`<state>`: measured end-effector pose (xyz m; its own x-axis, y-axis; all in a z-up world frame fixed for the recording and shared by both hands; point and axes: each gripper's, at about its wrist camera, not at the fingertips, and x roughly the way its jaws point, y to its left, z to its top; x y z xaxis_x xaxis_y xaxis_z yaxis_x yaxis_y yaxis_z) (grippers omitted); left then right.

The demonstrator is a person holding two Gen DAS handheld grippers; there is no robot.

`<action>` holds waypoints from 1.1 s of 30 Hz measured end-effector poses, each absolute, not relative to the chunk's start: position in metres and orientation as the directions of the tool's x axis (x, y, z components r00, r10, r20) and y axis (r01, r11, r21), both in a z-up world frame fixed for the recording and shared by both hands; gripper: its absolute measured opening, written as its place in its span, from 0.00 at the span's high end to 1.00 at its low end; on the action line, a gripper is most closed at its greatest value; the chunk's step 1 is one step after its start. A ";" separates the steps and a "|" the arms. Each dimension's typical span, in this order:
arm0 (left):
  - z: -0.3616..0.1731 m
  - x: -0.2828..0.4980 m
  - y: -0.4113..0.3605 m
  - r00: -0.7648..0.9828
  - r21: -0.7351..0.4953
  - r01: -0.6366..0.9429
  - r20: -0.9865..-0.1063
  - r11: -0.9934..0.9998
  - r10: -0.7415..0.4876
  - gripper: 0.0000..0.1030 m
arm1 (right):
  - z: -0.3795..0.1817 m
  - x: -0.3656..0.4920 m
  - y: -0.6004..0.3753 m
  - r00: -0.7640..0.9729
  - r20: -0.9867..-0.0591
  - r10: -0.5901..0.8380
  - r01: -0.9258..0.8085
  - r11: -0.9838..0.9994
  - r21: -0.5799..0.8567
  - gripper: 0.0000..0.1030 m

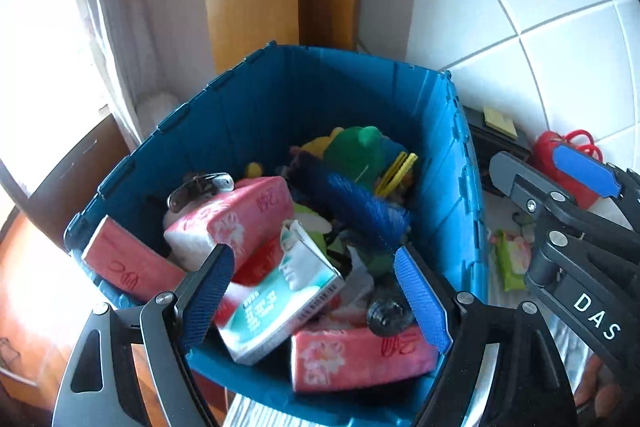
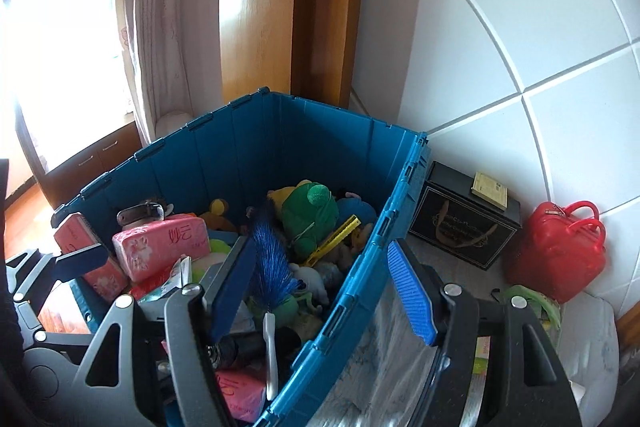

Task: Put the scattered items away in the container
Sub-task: 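Move both open tools back toward the remaining items on the bed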

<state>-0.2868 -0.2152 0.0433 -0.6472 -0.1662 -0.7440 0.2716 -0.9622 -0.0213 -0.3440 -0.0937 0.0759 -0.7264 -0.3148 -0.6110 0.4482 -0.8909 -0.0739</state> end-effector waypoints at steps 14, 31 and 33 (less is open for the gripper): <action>0.050 -0.274 -0.055 -0.713 0.015 0.087 -0.697 -0.996 -0.073 0.16 | 0.080 -0.298 0.089 -0.799 -0.552 -0.236 0.266 -0.964 0.028 0.06; -0.067 -0.337 0.085 -0.525 0.056 -0.155 -0.850 -0.986 0.034 0.16 | -0.028 -0.294 0.321 -0.698 -0.715 0.035 -0.150 -0.984 0.098 0.01; -0.082 -0.350 0.086 -0.500 0.031 -0.169 -0.864 -0.985 0.058 0.16 | -0.044 -0.294 0.335 -0.669 -0.740 0.068 -0.196 -0.977 0.088 0.01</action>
